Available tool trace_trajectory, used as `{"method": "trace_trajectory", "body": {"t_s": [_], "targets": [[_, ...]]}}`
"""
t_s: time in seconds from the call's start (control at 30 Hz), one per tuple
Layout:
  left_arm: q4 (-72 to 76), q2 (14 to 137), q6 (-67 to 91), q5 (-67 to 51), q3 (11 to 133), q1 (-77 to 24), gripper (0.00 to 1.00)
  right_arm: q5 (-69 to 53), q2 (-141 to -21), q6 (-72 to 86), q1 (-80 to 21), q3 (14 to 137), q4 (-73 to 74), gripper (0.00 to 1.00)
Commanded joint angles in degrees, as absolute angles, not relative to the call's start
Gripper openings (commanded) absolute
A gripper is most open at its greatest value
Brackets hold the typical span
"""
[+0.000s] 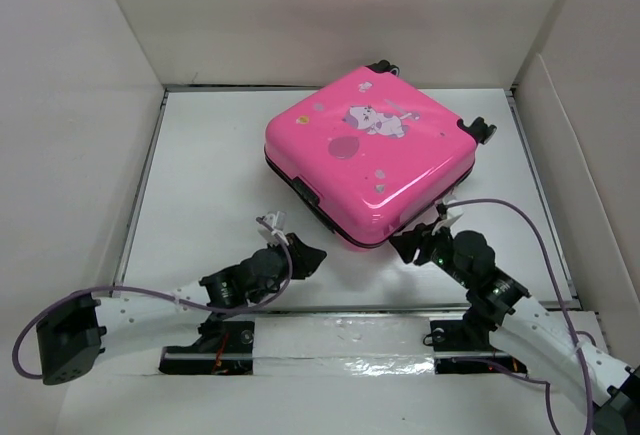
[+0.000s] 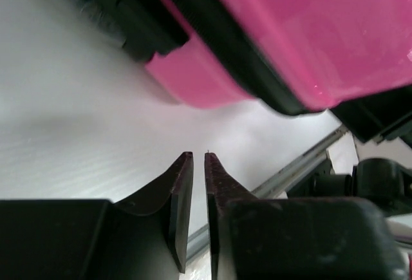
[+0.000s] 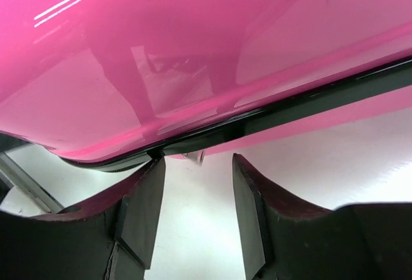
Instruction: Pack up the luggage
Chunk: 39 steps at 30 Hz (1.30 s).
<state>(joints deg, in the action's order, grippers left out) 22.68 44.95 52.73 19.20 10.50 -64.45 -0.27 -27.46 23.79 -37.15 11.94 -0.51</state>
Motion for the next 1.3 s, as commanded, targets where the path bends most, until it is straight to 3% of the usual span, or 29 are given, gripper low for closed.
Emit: {"method": "trace_trajectory", "body": {"t_s": [0.0, 0.4, 0.5, 0.63, 0.67, 0.87, 1.03, 1.13, 1.27], "targets": [[22.59, 49.47, 48.08, 22.76, 17.39, -64.78, 0.11, -1.15, -27.94, 23.38, -37.27, 11.60, -6.94, 0.52], [30.40, 61.17, 42.01, 16.00, 24.52, -54.69, 0.21, -0.27, -40.08, 19.77, -37.27, 14.50, -15.55, 0.42], [32.86, 62.40, 41.22, 14.24, 25.05, -53.36, 0.21, 1.32, -40.08, 20.65, -37.27, 13.54, -19.59, 0.29], [35.15, 63.37, 40.17, 13.89, 26.01, -52.82, 0.21, 1.84, -39.46, 21.18, -38.32, 12.39, -23.02, 0.03], [35.77, 63.98, 39.90, 13.80, 26.62, -52.82, 0.21, 1.85, -39.20, 21.18, -39.97, 12.57, -22.42, 0.00], [39.19, 70.21, 37.97, 14.33, 31.89, -52.29, 0.22, 5.00, -37.97, 23.37, -50.43, 15.47, -10.23, 0.00], [41.57, 74.70, 37.88, 13.89, 35.15, -51.24, 0.22, 13.26, -38.58, 30.14, -65.09, 17.92, -1.25, 0.00], [42.01, 76.20, 38.14, 13.97, 36.38, -50.72, 0.22, 18.80, -38.85, 33.30, -72.04, 19.94, 1.56, 0.00], [42.54, 77.78, 38.76, 12.57, 37.97, -50.71, 0.22, 20.04, -43.84, 34.80, -73.92, 21.62, -3.91, 0.00]]}}
